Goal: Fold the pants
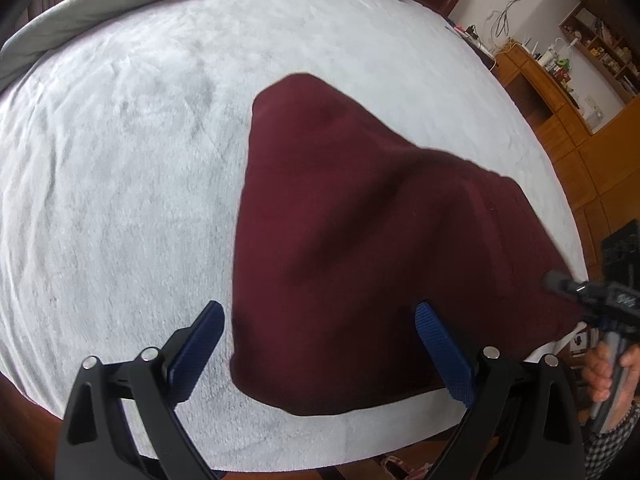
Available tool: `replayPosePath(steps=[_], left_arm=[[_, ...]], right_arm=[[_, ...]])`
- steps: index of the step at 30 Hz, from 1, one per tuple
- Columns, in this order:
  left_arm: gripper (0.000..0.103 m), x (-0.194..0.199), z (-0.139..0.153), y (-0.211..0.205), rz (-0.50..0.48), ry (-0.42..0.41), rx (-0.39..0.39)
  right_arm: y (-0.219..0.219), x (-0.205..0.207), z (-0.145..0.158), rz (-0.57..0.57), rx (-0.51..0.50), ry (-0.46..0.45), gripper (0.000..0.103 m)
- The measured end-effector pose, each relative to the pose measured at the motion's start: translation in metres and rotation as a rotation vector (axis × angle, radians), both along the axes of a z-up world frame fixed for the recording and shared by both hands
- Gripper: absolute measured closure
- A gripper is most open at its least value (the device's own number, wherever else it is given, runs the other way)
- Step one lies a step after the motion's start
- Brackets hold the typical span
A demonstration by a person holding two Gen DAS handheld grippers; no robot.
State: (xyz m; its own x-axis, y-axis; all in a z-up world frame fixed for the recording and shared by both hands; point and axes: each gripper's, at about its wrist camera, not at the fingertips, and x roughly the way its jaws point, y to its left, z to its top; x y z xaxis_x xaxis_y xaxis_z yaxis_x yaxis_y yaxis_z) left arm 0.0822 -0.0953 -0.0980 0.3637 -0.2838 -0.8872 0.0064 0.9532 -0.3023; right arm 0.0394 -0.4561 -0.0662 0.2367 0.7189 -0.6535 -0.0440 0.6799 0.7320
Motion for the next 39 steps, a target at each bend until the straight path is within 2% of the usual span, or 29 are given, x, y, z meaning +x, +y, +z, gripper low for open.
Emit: replayPosePath(steps=[2,3,5,7,8,10,13,17,18,19,22,24,26,27,29,31,32,34,36,37,39], left_arm=[[0.006,-0.001,0.004,0.001,0.007,-0.014,-0.013],[0.006,-0.001,0.004,0.001,0.008,-0.015,-0.019],[0.006,0.0,-0.002,0.0,0.002,0.0,-0.017],[0.006,0.003,-0.014,0.0,0.003,0.03,0.013],[0.006,0.005,-0.018,0.001,0.009,0.041,0.011],[0.006,0.01,-0.02,0.004,0.028,0.059,-0.032],[0.006,0.022,-0.02,0.012,0.034,0.069,-0.113],[0.008,0.043,-0.041,0.015,-0.005,0.192,-0.278],[0.015,0.046,-0.045,0.016,-0.005,0.211,-0.306],[0.018,0.044,-0.046,0.015,-0.005,0.213,-0.297],[0.038,0.036,-0.042,0.012,-0.011,0.189,-0.27],[0.06,0.031,-0.038,0.022,-0.001,0.173,-0.273],[0.067,0.026,-0.031,0.033,0.024,0.146,-0.306],[0.068,0.022,-0.029,0.036,0.034,0.139,-0.323],[0.068,0.016,-0.032,0.037,0.033,0.138,-0.327],[0.064,0.012,-0.044,0.033,0.025,0.138,-0.268],[0.06,0.011,-0.048,0.034,0.028,0.138,-0.261],[0.056,0.012,-0.045,0.033,0.019,0.136,-0.267],[0.037,0.014,-0.039,0.03,0.021,0.134,-0.233],[0.035,0.013,-0.035,0.027,0.007,0.132,-0.196],[0.027,0.021,-0.022,0.02,-0.026,0.1,-0.12]], right_arm=[[-0.008,-0.001,0.016,-0.019,-0.005,-0.046,0.085],[-0.012,-0.001,0.018,-0.018,-0.039,-0.05,0.085],[-0.014,0.0,0.004,-0.019,-0.092,-0.005,0.084],[-0.006,0.0,-0.026,0.011,-0.145,0.069,0.083],[-0.006,-0.001,-0.033,0.013,-0.145,0.077,0.082],[-0.01,-0.002,-0.037,-0.013,-0.096,0.08,0.082],[-0.012,-0.005,-0.035,-0.014,-0.088,0.068,0.081],[-0.015,-0.006,-0.037,-0.009,-0.082,0.065,0.08],[-0.017,-0.006,-0.036,-0.011,-0.078,0.066,0.08],[-0.017,-0.007,-0.036,-0.012,-0.075,0.066,0.08],[-0.018,-0.007,-0.03,0.001,-0.078,0.041,0.08],[-0.015,-0.008,-0.023,0.023,-0.08,0.011,0.08],[-0.01,-0.007,-0.017,0.036,-0.076,-0.005,0.08],[-0.007,-0.006,-0.016,0.043,-0.111,-0.001,0.08],[-0.001,-0.003,-0.023,0.047,-0.188,0.031,0.08],[-0.005,-0.001,-0.037,0.028,-0.154,0.075,0.078],[-0.009,0.0,-0.042,0.014,-0.122,0.093,0.078],[-0.01,0.0,-0.039,0.016,-0.122,0.086,0.077],[-0.01,-0.002,-0.033,0.022,-0.128,0.071,0.069],[-0.01,-0.002,-0.03,0.023,-0.133,0.069,0.067],[-0.012,-0.001,-0.018,0.015,-0.159,0.047,0.056]])
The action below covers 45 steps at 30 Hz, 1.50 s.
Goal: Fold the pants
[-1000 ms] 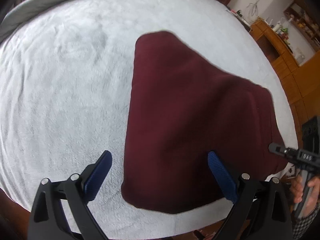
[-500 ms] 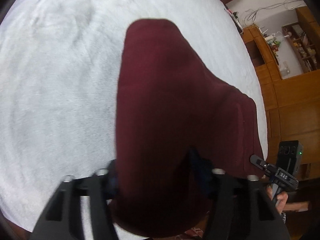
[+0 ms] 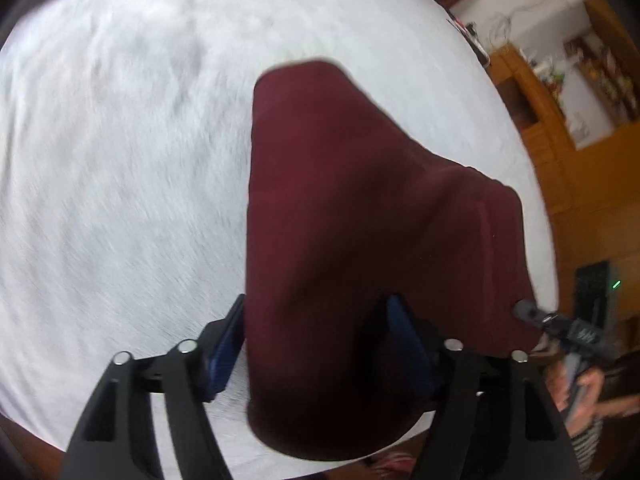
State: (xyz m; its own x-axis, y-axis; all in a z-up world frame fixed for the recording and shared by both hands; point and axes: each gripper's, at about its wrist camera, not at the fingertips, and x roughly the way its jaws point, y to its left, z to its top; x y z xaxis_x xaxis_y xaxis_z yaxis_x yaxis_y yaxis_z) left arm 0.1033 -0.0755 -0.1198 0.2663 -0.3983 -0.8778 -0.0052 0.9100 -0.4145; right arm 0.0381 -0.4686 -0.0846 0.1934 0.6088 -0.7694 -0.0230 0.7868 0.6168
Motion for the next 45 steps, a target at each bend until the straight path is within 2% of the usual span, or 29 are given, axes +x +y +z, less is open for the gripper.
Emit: replayPosePath(steps=[3,6,10,11,13,14,15,16,18,20,23,25,28,29,30,32,33,36,41,45], left_arm=[[0.02,0.012,0.017,-0.002,-0.009,-0.038,0.051],[0.018,0.032,0.021,-0.001,-0.002,-0.037,0.051],[0.018,0.063,0.013,0.0,0.025,-0.006,0.025],[0.018,0.067,0.012,0.004,0.029,0.002,0.016],[0.019,0.079,0.007,0.005,0.056,0.023,-0.032],[0.023,0.082,0.005,0.008,0.062,0.03,-0.05],[0.032,0.086,0.001,0.009,0.068,0.042,-0.079],[0.034,0.088,-0.002,0.007,0.077,0.057,-0.075],[0.051,0.089,-0.004,0.005,0.083,0.054,-0.036],[0.055,0.087,-0.002,0.0,0.079,0.036,-0.005],[0.056,0.08,-0.008,0.009,0.101,0.023,-0.008],[0.056,0.073,-0.012,0.012,0.096,0.01,0.025],[0.054,0.071,-0.004,0.005,0.083,-0.008,0.061],[0.05,0.072,0.0,0.002,0.088,-0.007,0.057],[0.044,0.074,0.003,0.006,0.094,-0.008,0.056],[0.039,0.065,0.013,0.012,0.112,-0.019,0.081],[0.034,0.059,0.016,0.014,0.112,-0.021,0.088],[0.028,0.027,0.021,0.027,0.111,-0.005,0.049],[0.026,-0.021,0.013,0.028,0.108,0.053,-0.008],[0.026,-0.038,0.009,0.014,0.081,0.083,-0.078]], right_arm=[[-0.008,0.011,0.019,-0.017,-0.043,-0.068,0.042],[-0.017,0.039,0.028,-0.048,-0.042,-0.109,0.042],[-0.02,0.085,0.02,-0.062,-0.04,-0.098,0.043],[-0.019,0.094,0.017,-0.065,-0.04,-0.094,0.046],[-0.017,0.11,0.011,-0.051,-0.013,-0.087,0.06],[-0.016,0.115,0.007,-0.044,0.004,-0.08,0.078],[-0.013,0.121,0.003,-0.037,0.01,-0.065,0.095],[-0.014,0.124,0.001,-0.032,0.003,-0.062,0.096],[-0.017,0.126,0.002,-0.038,0.02,-0.083,0.097],[-0.022,0.124,0.007,-0.055,0.039,-0.114,0.097],[-0.026,0.127,-0.009,-0.07,-0.021,-0.077,0.097],[-0.019,0.126,-0.028,-0.044,-0.081,-0.039,0.097],[-0.019,0.122,-0.03,-0.058,-0.059,-0.047,0.095],[-0.021,0.119,-0.026,-0.062,-0.04,-0.056,0.089],[-0.024,0.115,-0.021,-0.074,-0.029,-0.063,0.078],[-0.029,0.105,-0.012,-0.076,-0.002,-0.073,0.061],[-0.03,0.095,-0.005,-0.065,-0.002,-0.084,0.06],[-0.031,0.062,0.009,-0.032,-0.02,-0.091,0.059],[-0.026,0.001,0.012,0.018,0.003,-0.035,0.058],[-0.019,-0.024,0.005,0.017,0.03,0.002,0.059]])
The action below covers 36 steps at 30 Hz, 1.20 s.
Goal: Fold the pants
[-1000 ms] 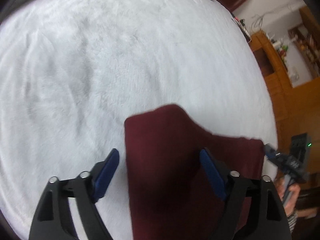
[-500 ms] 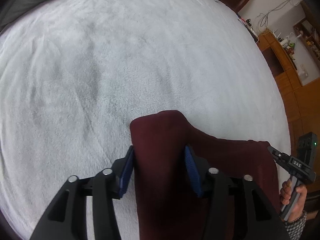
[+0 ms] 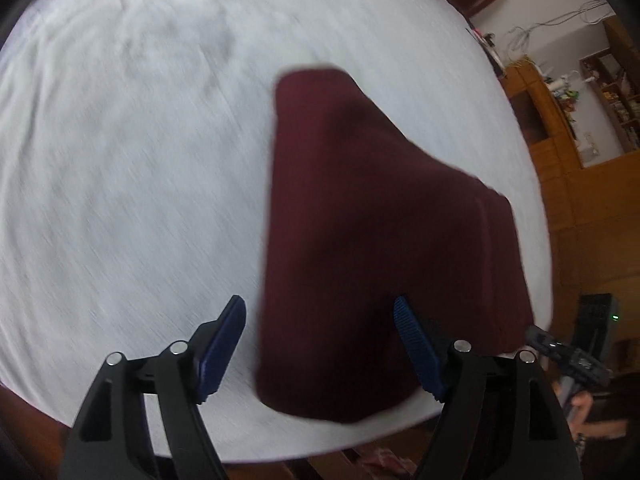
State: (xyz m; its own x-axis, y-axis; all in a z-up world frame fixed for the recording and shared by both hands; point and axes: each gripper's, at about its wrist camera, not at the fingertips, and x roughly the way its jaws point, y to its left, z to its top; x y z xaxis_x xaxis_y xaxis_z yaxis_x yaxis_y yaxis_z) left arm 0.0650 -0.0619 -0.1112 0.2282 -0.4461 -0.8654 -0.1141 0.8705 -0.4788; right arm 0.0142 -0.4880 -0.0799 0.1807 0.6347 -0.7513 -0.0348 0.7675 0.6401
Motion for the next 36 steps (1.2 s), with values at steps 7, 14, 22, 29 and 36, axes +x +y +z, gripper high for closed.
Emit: replayPosePath(steps=[7,14,22,29,36], left_arm=[[0.038,-0.002,-0.002,-0.018,-0.042,-0.019,0.084],[0.035,-0.004,-0.005,-0.01,-0.062,-0.012,0.046],[0.019,0.026,0.0,0.01,-0.077,-0.015,-0.019],[0.015,0.03,-0.004,-0.014,-0.166,-0.037,0.086],[0.005,0.039,-0.013,-0.036,-0.198,-0.038,0.099]], right_arm=[[0.01,0.0,0.005,0.021,-0.097,-0.023,0.08],[0.01,0.002,-0.003,0.027,-0.087,0.01,0.069],[-0.018,0.017,0.017,-0.026,-0.023,-0.066,0.025],[-0.014,0.042,-0.004,-0.009,-0.066,-0.026,0.02],[0.003,0.056,-0.027,0.032,-0.049,0.013,0.015]])
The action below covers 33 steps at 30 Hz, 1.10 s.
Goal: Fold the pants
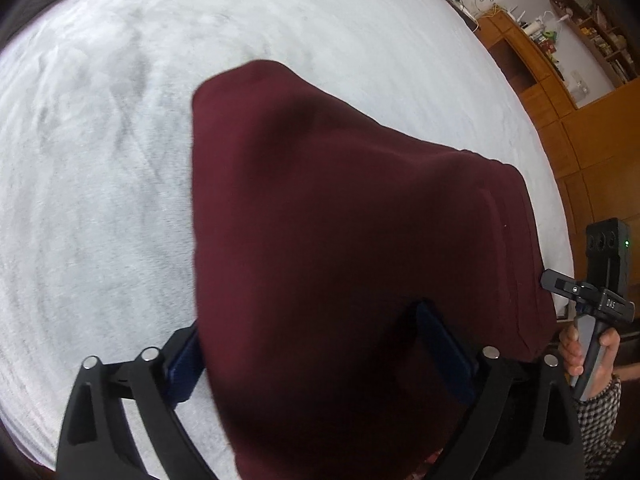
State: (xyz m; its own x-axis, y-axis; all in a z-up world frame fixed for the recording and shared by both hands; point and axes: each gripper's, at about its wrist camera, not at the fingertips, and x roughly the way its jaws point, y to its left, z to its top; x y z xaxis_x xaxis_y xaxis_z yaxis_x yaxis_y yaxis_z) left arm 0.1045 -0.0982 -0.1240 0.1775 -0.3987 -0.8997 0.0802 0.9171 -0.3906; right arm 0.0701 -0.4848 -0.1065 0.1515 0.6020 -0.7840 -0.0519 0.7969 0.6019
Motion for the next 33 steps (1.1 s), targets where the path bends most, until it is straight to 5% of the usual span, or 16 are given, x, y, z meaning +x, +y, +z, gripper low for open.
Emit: replayPosePath(steps=[5,7,10,12,15,26,30,33], left_arm=[[0.005,0.009,-0.004,-0.006,0.003,0.015,-0.031],[0.013,0.013,-0.001,-0.012,0.009,0.022,-0.041],[0.034,0.011,0.003,0.004,0.053,0.027,-0.053],[0.051,0.01,0.005,0.013,0.088,0.032,-0.074],[0.064,0.006,0.011,0.019,0.116,0.018,-0.114],[0.07,0.03,0.075,-0.001,0.106,-0.203,-0.215],[0.07,0.073,0.079,-0.008,0.112,-0.253,-0.218],[0.069,0.103,0.057,-0.014,0.115,-0.233,-0.179]], right_arm=[[0.015,0.006,-0.019,0.02,0.065,0.026,0.012],[0.017,0.007,-0.022,0.021,0.096,0.026,0.013],[0.026,0.006,-0.019,0.035,0.101,0.021,0.029],[0.026,0.004,-0.011,0.048,0.1,-0.001,0.052],[0.022,-0.002,0.001,0.031,0.16,-0.028,0.062],[0.018,0.036,0.087,0.042,0.16,-0.233,0.065],[0.009,0.078,0.09,0.022,0.125,-0.275,0.065],[0.006,0.111,0.061,-0.003,0.096,-0.228,0.064]])
